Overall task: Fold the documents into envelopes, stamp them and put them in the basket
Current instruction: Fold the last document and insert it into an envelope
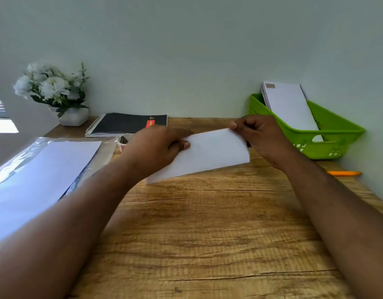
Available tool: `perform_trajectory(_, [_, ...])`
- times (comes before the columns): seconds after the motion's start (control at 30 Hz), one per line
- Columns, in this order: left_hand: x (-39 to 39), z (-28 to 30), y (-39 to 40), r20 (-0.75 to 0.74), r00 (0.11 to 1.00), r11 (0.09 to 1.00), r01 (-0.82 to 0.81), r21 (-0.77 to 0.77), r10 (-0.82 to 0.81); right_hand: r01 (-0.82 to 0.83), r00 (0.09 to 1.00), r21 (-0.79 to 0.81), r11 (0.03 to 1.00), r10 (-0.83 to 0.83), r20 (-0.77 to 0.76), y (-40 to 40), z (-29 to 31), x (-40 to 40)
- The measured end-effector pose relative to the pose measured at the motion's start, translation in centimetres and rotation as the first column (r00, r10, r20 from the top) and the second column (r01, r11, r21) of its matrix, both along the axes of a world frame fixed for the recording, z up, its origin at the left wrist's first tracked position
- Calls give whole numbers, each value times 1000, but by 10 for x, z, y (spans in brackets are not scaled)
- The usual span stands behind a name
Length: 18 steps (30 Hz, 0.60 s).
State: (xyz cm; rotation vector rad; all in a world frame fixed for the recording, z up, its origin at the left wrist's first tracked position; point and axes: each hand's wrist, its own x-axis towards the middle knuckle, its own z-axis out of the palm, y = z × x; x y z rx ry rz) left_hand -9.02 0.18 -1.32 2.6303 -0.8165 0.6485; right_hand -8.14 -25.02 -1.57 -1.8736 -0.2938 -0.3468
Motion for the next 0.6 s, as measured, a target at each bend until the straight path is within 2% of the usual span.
perform_trajectory(0.1, [10, -14, 8, -222, 973, 993, -44, 105, 67, -77, 971, -77, 994, 57, -231, -11, -7, 0])
perform_trajectory(0.2, [16, -22, 4, -248, 962, 977, -60, 207, 111, -83, 966, -165, 983, 39, -257, -11, -14, 2])
perform_trajectory(0.27, [16, -25, -5, -228, 971, 973, -23, 229, 77, -82, 969, -202, 976, 31, -244, -7, -16, 4])
perform_trajectory(0.43, [14, -36, -20, -445, 896, 981, 85, 174, 2, 55, 994, -445, 894, -92, -62, -3, -24, 12])
perform_trajectory(0.6, [18, -39, -19, -475, 880, 970, 118, 212, -3, 112, 992, -579, 808, -124, 20, 6, -24, 8])
